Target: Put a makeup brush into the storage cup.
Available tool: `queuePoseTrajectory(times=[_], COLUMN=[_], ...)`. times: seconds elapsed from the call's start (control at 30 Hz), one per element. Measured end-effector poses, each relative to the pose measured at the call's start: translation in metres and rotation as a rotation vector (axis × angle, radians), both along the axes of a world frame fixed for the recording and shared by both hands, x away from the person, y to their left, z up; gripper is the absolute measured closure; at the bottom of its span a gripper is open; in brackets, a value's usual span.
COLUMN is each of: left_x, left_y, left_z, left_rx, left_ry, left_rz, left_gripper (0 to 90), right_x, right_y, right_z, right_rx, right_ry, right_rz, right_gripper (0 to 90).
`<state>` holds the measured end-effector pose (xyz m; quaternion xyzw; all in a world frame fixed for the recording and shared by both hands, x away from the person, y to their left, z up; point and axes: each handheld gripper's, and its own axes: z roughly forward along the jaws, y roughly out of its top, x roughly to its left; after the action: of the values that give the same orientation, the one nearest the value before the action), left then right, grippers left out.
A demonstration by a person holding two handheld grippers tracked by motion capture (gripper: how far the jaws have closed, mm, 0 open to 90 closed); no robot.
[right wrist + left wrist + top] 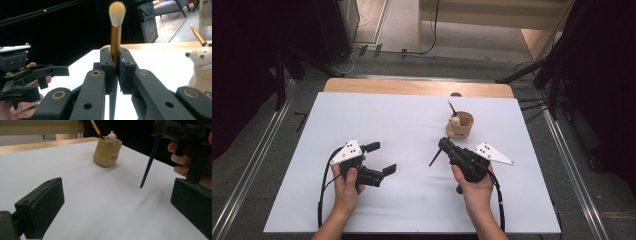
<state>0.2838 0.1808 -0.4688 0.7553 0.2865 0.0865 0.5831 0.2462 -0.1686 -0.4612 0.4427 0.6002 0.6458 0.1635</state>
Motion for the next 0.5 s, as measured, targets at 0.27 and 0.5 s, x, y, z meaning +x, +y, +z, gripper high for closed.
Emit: queuePoseTrajectory(times=[0.27,0.5], left_x=[-0.004,-0.011], left_y=[0.024,0.045], left_z=[-0.003,-0.007], left_rx=[0.011,0.01], left_ry=[-0.004,-0.002], left_rz=[0.048,0.095], left_gripper=[0.0,0.0], right_x=[0.001,0.002], right_y=[-0.005,-0.011], right_z=[0.003,0.006], right_rx=[-0.016,-0.026], right_ry=[-0.012,-0.026], right_rz=[-0.017,-0.024], right_gripper=[85.0,85.1])
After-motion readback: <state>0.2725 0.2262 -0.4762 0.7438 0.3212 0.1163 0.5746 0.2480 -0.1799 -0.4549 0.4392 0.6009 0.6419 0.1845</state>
